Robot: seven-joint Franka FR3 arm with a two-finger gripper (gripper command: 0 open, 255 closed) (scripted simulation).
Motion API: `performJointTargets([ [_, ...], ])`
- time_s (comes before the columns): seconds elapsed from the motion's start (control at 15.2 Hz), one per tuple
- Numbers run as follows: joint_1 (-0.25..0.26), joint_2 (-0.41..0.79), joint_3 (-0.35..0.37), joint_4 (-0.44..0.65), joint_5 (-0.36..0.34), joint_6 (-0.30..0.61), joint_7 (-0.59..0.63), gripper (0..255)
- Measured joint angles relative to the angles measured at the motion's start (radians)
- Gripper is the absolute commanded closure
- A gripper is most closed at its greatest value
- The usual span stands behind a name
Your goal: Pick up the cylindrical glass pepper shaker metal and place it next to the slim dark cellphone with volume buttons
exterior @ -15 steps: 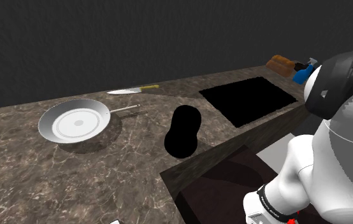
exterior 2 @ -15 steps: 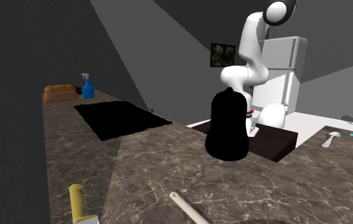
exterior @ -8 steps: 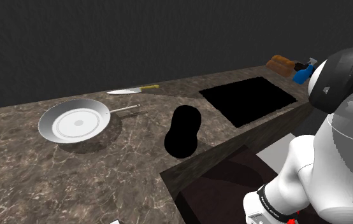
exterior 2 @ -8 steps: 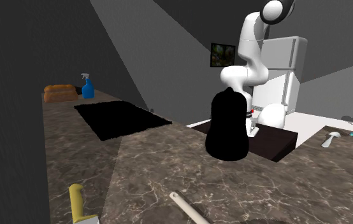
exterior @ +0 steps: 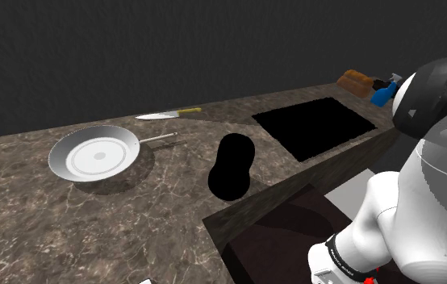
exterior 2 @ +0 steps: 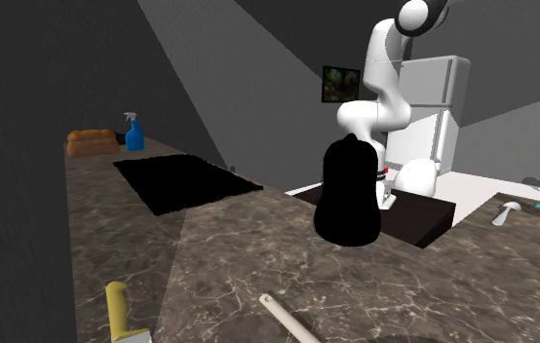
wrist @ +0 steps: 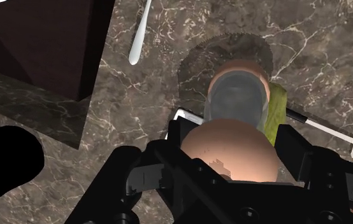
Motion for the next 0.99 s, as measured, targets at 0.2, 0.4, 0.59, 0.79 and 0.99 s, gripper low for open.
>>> performJointTargets([
  [0.2, -0.006, -0.001, -0.001, -0.04, -0.001, 0.039, 0.006, 255],
  [0.4, -0.009, 0.007, -0.005, -0.073, -0.008, 0.076, 0.01, 255],
  [0.59, -0.014, 0.01, -0.007, -0.114, -0.012, 0.117, 0.017, 255],
  [0.79, -0.014, 0.017, -0.011, -0.144, -0.02, 0.15, 0.025, 255],
  [0.99, -0.012, 0.029, -0.017, -0.175, -0.031, 0.186, 0.035, 255],
])
